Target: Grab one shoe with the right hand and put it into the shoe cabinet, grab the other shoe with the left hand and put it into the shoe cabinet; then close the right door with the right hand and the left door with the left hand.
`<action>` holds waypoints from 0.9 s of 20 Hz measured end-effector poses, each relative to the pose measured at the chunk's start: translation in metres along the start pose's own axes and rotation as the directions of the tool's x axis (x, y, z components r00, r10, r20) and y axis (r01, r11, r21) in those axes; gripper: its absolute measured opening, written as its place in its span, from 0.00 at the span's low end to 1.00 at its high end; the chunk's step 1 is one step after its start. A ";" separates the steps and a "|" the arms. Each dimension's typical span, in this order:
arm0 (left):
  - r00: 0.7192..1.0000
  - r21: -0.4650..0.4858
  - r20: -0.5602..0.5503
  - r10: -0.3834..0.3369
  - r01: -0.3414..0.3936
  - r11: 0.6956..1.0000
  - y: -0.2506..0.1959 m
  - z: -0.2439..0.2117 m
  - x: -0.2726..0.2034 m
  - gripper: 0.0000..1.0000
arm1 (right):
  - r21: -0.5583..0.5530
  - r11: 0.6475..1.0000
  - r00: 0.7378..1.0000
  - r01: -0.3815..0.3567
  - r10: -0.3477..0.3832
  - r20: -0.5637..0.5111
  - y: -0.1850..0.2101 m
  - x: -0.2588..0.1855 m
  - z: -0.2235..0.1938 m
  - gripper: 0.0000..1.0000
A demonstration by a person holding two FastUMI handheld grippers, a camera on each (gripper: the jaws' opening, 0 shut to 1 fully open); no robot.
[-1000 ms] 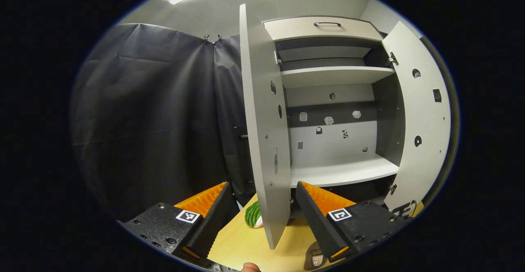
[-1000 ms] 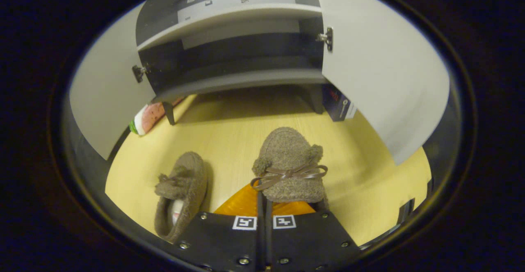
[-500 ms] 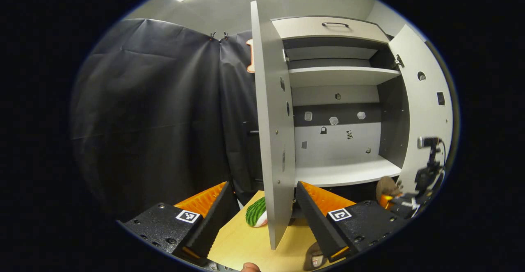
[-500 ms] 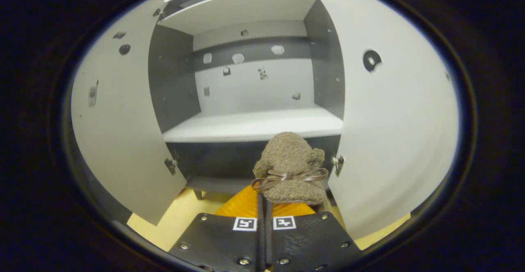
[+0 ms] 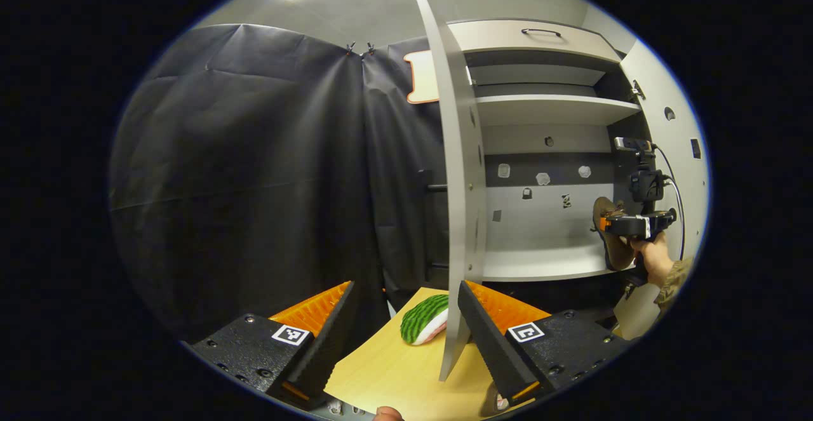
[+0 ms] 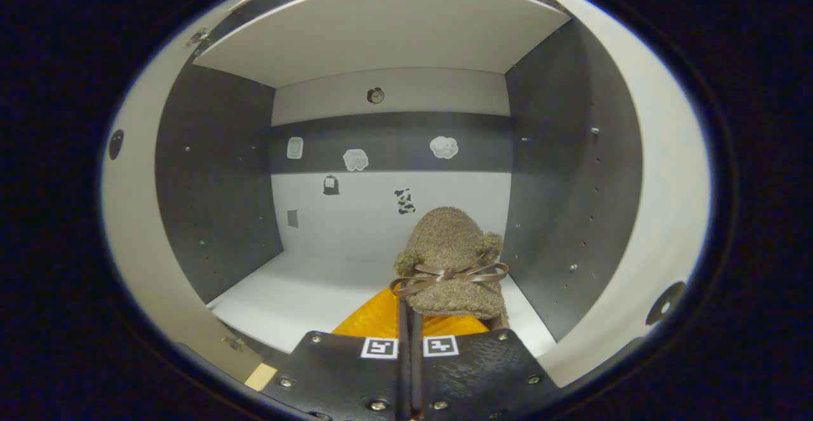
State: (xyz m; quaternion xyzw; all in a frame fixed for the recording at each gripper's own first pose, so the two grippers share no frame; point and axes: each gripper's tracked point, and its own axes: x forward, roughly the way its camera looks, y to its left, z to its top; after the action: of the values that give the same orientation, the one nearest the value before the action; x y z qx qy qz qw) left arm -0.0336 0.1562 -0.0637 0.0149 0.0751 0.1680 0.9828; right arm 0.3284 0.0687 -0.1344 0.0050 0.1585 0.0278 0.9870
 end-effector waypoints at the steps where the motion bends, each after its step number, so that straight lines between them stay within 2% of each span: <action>1: 1.000 0.002 -0.006 0.021 -0.021 1.000 0.006 -0.002 0.001 0.98 | 0.001 1.000 1.000 -0.001 0.001 -0.009 0.001 0.012 -0.001 0.00; 7: 0.992 0.008 -0.047 0.120 -0.120 0.993 0.034 -0.013 0.001 0.98 | 0.016 1.000 0.996 0.018 -0.016 -0.092 0.002 0.066 -0.029 0.00; 8: 0.990 0.011 -0.052 0.131 -0.131 0.991 0.037 -0.015 0.001 1.00 | 0.018 1.000 0.994 0.021 -0.019 -0.104 0.001 0.072 -0.036 0.00; 10: 0.987 0.010 -0.059 0.147 -0.147 0.989 0.041 -0.016 0.000 0.98 | 0.023 0.999 0.991 0.035 -0.031 -0.131 0.000 0.084 -0.047 0.00; 14: 0.986 0.010 -0.066 0.154 -0.154 0.988 0.041 -0.018 -0.002 1.00 | 0.052 0.996 0.984 0.067 -0.057 -0.169 -0.007 0.092 -0.054 0.00; 18: 0.989 -0.008 -0.083 0.124 -0.125 0.992 0.030 -0.025 -0.005 0.98 | 0.095 0.995 0.980 0.039 -0.019 -0.197 -0.002 0.087 -0.054 0.07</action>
State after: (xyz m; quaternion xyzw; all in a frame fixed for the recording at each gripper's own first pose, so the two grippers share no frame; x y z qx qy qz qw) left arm -0.0519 0.1833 -0.0860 0.0059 0.1136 0.2301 0.9665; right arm 0.3937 0.0721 -0.2129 0.0486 0.2562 0.0058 0.9654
